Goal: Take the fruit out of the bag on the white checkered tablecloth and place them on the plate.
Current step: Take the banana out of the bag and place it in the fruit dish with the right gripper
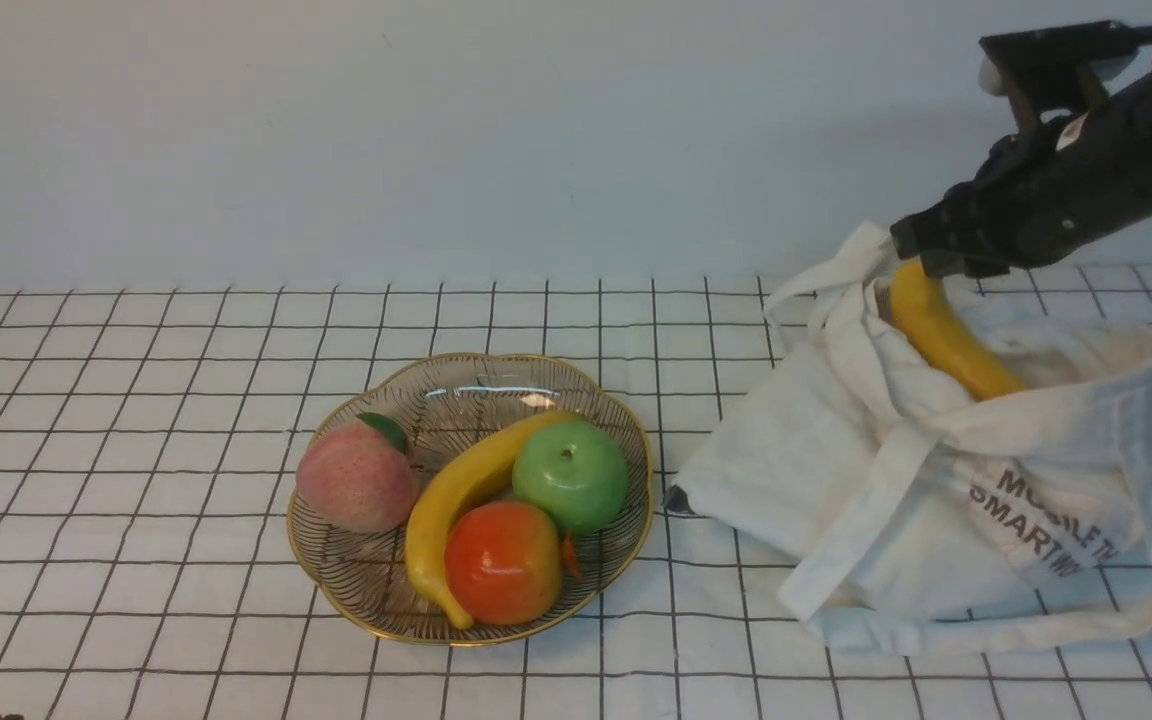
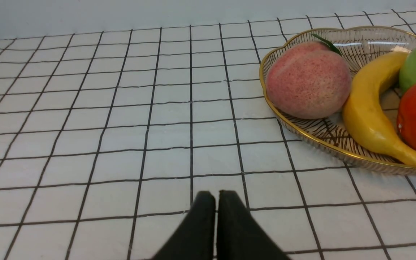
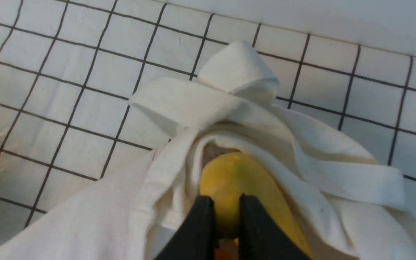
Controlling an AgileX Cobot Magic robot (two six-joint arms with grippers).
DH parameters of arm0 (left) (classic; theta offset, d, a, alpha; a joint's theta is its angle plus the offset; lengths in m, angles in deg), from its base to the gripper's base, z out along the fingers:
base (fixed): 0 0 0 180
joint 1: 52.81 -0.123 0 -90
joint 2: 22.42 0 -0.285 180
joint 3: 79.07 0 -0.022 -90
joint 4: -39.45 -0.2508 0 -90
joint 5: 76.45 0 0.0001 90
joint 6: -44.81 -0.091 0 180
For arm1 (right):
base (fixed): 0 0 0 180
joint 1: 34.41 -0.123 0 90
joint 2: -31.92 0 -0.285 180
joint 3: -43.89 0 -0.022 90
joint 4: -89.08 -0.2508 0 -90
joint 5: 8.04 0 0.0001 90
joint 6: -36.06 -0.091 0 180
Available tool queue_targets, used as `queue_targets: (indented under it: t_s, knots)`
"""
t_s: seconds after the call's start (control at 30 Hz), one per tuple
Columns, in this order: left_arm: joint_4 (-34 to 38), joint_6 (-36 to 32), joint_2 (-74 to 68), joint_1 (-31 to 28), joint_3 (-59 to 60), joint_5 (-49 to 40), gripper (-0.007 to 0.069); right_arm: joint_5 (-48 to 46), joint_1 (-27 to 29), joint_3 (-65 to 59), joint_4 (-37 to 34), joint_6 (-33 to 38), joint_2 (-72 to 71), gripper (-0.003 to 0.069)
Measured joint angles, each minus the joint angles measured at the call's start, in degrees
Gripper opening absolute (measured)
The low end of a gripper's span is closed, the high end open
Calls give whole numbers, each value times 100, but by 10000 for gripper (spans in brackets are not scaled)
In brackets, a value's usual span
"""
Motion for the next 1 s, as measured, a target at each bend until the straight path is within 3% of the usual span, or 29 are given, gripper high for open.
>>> queue_targets:
  t_s: [0.3,0.43,0.7,0.77,1.0]
  knots:
    - [0,0,0,0,0,0,-8,-181,0,0,151,-79,-1152,62]
    - [0,0,0,0,0,0,-8,-93,0,0,-118,107,-1590,62]
    - [0,0,0,0,0,0,-8,206,-347,94,-1999,1482,-1844,62]
    - [0,0,0,0,0,0,-8,227,-743,182,-2654,1981,-1662,62]
    - [0,0,0,0,0,0,-8,376,-1806,544,-3795,2898,-718,62]
